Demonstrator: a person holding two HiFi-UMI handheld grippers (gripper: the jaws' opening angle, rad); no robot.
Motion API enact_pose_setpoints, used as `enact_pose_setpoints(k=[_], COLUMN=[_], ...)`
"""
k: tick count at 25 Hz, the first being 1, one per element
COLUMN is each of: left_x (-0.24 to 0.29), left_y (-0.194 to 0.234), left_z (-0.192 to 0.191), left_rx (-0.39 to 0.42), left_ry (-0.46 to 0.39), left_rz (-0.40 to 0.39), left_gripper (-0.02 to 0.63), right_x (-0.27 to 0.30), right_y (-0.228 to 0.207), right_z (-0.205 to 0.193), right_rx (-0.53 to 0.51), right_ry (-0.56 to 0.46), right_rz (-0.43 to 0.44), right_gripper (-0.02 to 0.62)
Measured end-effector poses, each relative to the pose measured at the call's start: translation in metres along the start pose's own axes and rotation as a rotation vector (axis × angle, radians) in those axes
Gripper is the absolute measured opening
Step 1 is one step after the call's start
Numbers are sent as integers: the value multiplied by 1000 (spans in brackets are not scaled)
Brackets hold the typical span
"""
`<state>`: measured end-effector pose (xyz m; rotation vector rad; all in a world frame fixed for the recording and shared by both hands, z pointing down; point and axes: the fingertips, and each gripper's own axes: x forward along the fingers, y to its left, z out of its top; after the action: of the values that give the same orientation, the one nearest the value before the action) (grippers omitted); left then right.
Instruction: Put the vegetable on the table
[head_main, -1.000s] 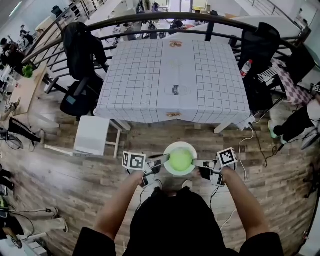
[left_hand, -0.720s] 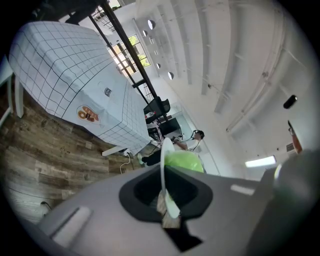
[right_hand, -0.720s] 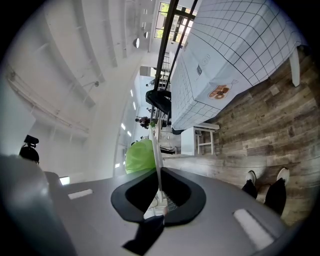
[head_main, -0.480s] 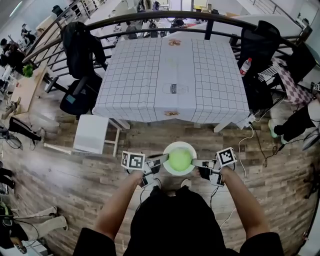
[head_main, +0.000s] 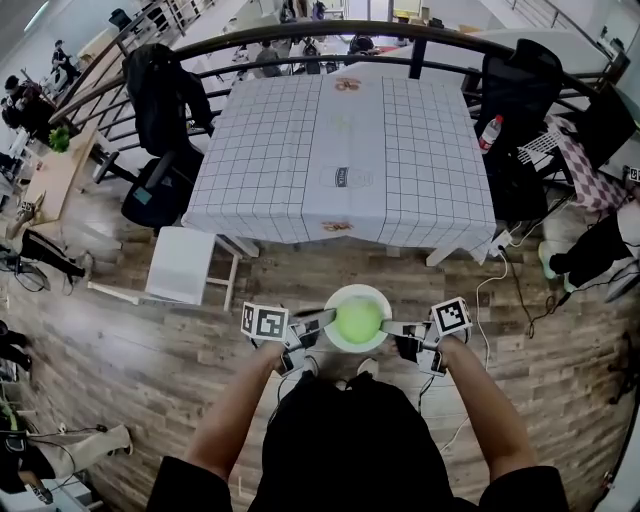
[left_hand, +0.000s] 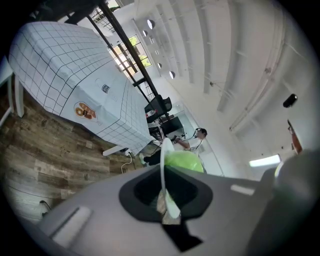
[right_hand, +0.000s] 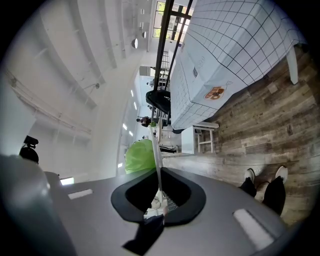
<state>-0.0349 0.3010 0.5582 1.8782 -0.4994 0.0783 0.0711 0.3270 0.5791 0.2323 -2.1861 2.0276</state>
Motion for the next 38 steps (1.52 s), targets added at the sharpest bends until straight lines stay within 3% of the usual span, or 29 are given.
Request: enact_pose_setpoints(k=[7, 20, 29, 38], left_x=[23, 42, 48, 51], left_y=[-4, 13, 40, 51], left_z=[-9, -7, 49, 138], left_rx=[-21, -50, -64, -78], left_ry=[-25, 17, 35, 72], left_rz=[7, 10, -3, -21], left_gripper=[17, 17, 17, 17], right_x=[-23, -27, -11, 4], right_y=[-10, -29, -34, -11], right_z=[-3, 3, 62, 145], right_rx=[17, 95, 87, 115], right_ry=[-1, -25, -26, -45], right_rz=[0, 5, 0, -17], right_gripper=[11, 9, 10, 11])
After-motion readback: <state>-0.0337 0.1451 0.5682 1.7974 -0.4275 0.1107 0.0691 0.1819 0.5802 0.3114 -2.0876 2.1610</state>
